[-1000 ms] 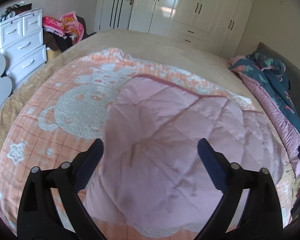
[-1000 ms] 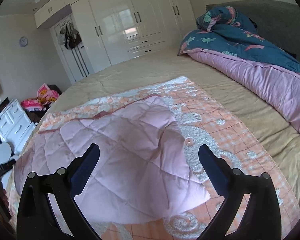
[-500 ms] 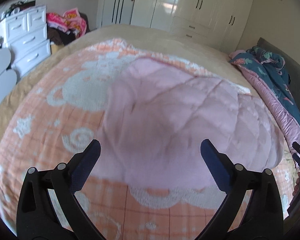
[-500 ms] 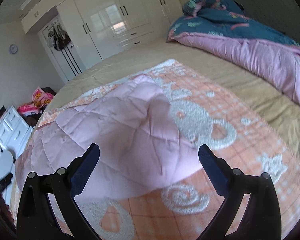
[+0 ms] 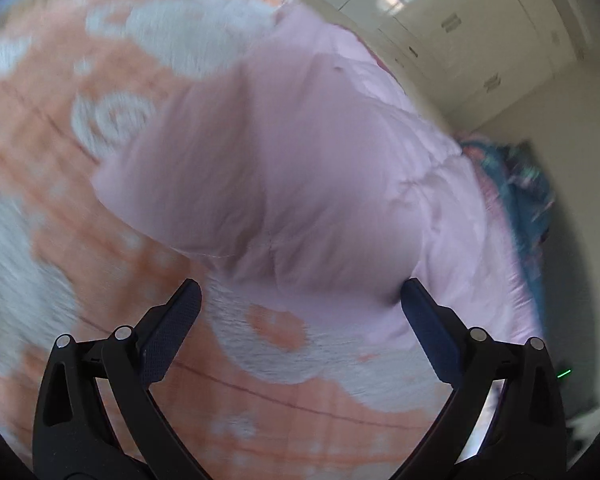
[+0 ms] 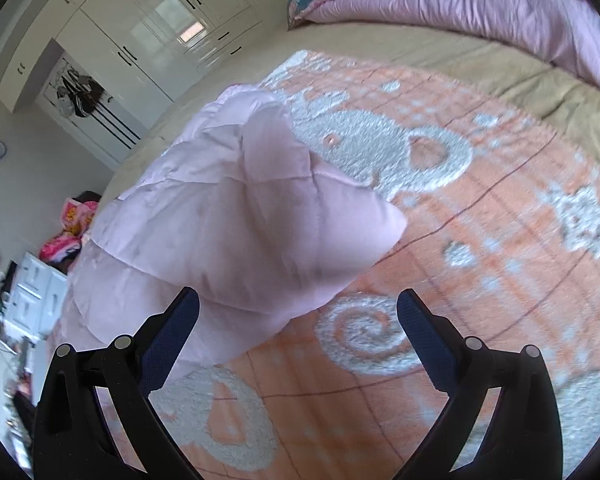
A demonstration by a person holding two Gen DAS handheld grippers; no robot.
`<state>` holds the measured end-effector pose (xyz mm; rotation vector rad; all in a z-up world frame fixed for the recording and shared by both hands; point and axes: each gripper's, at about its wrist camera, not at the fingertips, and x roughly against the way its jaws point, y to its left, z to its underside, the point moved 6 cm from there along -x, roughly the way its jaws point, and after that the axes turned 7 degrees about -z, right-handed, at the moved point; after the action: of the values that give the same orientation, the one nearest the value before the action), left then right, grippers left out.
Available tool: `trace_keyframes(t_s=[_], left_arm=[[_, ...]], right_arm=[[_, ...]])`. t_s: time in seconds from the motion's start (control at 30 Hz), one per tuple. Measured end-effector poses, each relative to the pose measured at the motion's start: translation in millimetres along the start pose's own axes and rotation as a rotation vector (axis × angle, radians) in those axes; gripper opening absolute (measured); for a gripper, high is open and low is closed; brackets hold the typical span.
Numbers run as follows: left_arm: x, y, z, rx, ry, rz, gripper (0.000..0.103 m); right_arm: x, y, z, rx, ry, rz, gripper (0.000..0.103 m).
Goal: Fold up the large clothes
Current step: 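Grasp the jacket bundle edge with both tools and lift it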
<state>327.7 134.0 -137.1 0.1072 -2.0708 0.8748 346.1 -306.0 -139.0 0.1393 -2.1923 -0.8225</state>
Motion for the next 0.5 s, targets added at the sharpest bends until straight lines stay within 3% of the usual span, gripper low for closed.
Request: trace_keyframes(t_s=[0.17, 0.5], left_arm=[[-8.3, -3.5, -14.4, 0.056, -0.001, 0.046, 0.094], [-24.9, -5.6, -33.7, 0.085, -0.006, 0.037, 0.095]], right_arm=[[-17.3, -5.4, -0.3, -0.07, 0.043, -0.05, 0.099], [-46.0, -4.0, -15.4, -0.182, 0.062, -0.176, 0.099]])
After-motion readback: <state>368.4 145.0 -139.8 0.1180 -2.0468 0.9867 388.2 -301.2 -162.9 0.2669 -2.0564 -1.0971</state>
